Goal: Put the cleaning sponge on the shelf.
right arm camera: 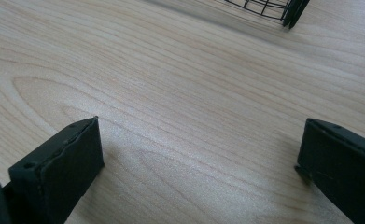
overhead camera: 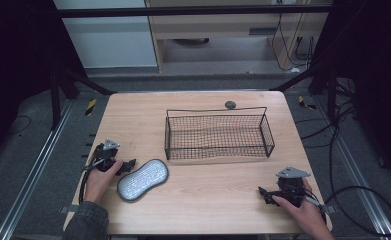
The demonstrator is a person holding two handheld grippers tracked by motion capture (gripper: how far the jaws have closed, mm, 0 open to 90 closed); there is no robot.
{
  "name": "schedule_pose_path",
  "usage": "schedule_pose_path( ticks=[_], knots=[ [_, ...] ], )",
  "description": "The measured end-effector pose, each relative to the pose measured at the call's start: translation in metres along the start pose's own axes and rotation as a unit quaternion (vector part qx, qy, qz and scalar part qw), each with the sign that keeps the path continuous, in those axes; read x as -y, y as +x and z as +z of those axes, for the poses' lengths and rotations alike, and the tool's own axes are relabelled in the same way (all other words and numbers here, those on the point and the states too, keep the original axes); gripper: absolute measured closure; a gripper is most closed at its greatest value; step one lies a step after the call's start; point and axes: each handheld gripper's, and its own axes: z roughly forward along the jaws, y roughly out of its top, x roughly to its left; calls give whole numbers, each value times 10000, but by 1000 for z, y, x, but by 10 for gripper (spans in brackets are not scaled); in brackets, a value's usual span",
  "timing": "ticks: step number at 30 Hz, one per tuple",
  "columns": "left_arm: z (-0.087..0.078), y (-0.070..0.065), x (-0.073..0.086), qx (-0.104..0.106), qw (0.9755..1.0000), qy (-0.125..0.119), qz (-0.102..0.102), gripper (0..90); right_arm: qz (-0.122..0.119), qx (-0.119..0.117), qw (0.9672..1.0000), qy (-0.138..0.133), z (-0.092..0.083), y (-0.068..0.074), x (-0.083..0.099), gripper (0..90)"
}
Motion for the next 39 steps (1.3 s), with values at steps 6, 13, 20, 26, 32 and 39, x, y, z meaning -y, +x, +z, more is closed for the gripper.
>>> schedule_pose_path(
  ticks=[6, 13, 20, 26, 32, 39],
  knots=[
    [-9, -6, -3, -165, 9994, -8, 293, 64, -1, 0, 10000, -1, 0, 0, 0, 3],
    [-36, -17, -17, -178, 9992, -215, 287, 39, 1, 0, 10000, 1, 0, 0, 0, 4],
    [-58, -36, -32, 69, 9969, -339, 709, 34, -2, 0, 10000, -1, 0, 0, 0, 4],
    [-65, -57, -40, 153, 9940, -276, 1047, 26, -8, -5, 10000, 0, 0, 0, 0, 3],
    [-68, -70, -44, 252, 9927, -64, 1179, 23, -10, -8, 10000, 0, 0, 0, 0, 3],
    [-70, -83, -47, 512, 9872, 317, 1477, 26, -10, -7, 10000, 0, 0, 0, 0, 3]
  ],
)
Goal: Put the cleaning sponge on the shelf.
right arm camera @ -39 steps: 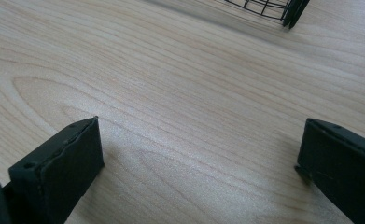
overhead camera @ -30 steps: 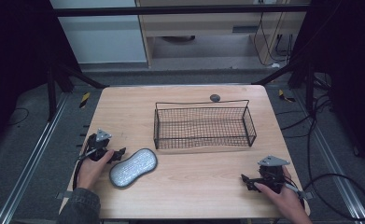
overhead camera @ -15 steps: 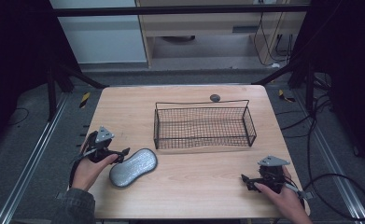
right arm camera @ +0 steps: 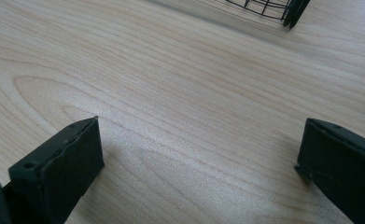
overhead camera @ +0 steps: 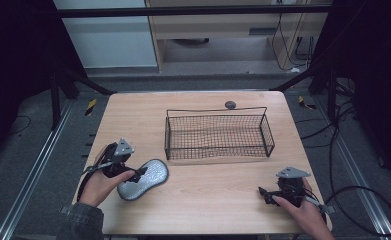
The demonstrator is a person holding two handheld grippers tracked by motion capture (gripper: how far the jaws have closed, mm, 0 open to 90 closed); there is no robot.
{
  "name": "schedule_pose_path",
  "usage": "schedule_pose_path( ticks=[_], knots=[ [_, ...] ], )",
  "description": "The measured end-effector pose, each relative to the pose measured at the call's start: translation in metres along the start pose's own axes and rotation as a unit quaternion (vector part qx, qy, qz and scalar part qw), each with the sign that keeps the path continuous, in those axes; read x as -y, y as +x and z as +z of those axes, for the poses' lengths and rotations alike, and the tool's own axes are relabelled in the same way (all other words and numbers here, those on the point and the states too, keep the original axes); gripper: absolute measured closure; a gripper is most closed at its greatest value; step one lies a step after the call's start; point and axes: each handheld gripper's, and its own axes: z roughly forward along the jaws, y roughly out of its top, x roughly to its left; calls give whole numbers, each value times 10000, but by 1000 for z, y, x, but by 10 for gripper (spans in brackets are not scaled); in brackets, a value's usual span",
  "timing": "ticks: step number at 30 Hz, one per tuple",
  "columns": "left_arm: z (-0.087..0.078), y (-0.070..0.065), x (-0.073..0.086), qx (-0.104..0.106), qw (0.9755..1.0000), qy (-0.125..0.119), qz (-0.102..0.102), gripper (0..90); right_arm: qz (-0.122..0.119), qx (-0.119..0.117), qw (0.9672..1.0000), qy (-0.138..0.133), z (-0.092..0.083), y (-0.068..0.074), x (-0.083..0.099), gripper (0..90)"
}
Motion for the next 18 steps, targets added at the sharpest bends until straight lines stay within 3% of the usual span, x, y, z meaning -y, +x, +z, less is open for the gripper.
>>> schedule_pose_path(
  ticks=[3, 6, 14, 18],
  knots=[
    [2, -4, -1, 81, 9998, 156, 136, 27, 0, 0, 10000, 0, 0, 0, 0, 4],
    [5, -7, -3, 77, 9996, 231, 131, 28, 2, 0, 10000, 0, 0, 0, 0, 4],
    [2, -18, -16, 131, 9989, 290, 349, 31, 7, 7, 10000, -1, 0, 0, 0, 4],
    [1, -19, -18, 174, 9990, 265, 314, 30, 8, 8, 10000, -2, 0, 0, 0, 4]
  ],
)
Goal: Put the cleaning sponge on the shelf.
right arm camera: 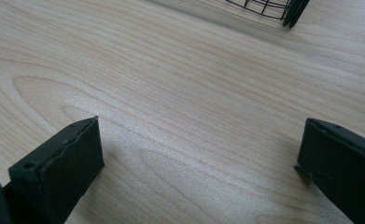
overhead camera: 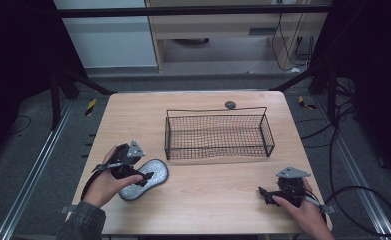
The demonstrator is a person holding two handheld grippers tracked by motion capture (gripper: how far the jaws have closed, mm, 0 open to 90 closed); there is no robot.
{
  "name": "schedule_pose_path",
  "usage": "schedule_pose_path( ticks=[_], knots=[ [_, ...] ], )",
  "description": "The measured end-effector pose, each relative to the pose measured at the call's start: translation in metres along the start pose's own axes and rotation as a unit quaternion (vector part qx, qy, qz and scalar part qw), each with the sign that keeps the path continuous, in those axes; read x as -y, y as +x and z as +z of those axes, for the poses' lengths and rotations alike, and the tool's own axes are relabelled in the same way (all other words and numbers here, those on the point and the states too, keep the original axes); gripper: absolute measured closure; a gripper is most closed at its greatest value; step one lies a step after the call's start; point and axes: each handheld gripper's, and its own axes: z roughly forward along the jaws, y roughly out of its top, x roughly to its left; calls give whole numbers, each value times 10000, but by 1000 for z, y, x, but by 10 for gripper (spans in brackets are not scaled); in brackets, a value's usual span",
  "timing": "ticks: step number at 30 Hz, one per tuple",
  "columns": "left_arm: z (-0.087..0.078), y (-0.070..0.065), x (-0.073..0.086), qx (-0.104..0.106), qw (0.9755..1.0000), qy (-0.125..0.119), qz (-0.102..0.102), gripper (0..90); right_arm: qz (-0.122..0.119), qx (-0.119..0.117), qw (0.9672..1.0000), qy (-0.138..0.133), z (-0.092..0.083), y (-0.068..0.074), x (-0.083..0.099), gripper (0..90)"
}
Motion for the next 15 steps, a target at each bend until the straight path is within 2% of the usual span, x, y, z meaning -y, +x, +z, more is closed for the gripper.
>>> schedule_pose_path(
  ticks=[3, 7, 9, 11, 15],
  knots=[
    [-1, -3, -3, -27, 9999, 100, 83, 30, -2, 0, 10000, 1, 0, 0, 0, 3],
    [1, -10, -5, 162, 9993, 243, 230, 36, -4, 0, 10000, -1, 0, 0, 0, 3],
    [5, -13, -6, 246, 9979, 459, 392, 57, -2, -1, 10000, 1, 0, 0, 0, 4],
    [10, -16, -7, 340, 9967, 597, 438, 56, -3, 0, 10000, 1, 0, 0, 0, 3],
    [17, -19, -9, 299, 9951, 786, 529, 48, -4, 2, 10000, -1, 0, 0, 0, 4]
  ],
)
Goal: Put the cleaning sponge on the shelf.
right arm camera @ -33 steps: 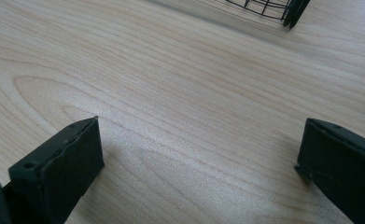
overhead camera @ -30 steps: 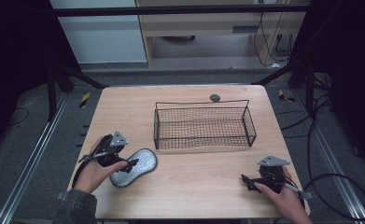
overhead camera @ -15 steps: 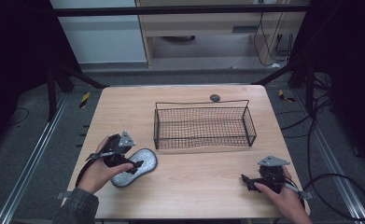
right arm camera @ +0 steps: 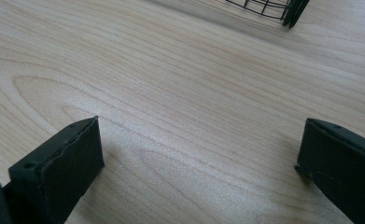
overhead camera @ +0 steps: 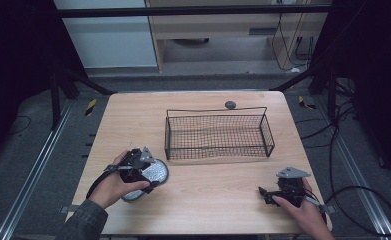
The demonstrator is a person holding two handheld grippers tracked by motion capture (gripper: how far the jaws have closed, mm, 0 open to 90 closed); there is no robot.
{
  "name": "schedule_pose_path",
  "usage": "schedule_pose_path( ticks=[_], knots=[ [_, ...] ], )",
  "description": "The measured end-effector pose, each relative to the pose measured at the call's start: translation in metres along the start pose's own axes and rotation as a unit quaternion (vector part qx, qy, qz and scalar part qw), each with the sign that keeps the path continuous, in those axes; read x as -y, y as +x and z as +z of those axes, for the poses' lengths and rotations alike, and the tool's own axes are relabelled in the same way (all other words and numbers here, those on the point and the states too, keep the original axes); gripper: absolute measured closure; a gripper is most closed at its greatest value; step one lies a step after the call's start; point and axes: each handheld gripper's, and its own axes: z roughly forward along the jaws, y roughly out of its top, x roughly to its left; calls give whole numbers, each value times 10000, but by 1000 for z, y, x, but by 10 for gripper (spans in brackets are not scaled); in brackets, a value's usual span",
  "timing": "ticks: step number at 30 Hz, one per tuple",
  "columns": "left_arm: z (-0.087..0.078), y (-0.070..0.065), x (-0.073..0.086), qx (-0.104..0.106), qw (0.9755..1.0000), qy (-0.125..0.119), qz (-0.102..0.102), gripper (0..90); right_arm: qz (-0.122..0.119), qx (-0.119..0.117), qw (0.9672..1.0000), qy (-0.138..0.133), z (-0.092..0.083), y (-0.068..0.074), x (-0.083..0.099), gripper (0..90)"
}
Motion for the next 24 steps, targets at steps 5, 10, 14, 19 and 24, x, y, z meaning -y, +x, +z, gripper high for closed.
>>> schedule_pose_path(
  ticks=[5, 10, 14, 19, 24],
  knots=[
    [8, 2, 1, -1, 9997, 244, -21, 38, 11, 7, 10000, 10, 0, 0, 0, 3],
    [14, 5, 7, 116, 9995, 285, -74, 38, -11, -18, 10000, 8, 0, 0, 0, 3],
    [16, 9, 11, 121, 9993, 333, -134, 38, -10, -24, 10000, 8, 0, 0, 0, 3],
    [19, 14, 17, 209, 9991, 344, -153, 36, -6, -17, 10000, 7, -1, 0, 0, 3],
    [25, 19, 21, 334, 9984, 327, -321, 38, -12, -24, 10000, 6, 0, 0, 0, 3]
  ],
)
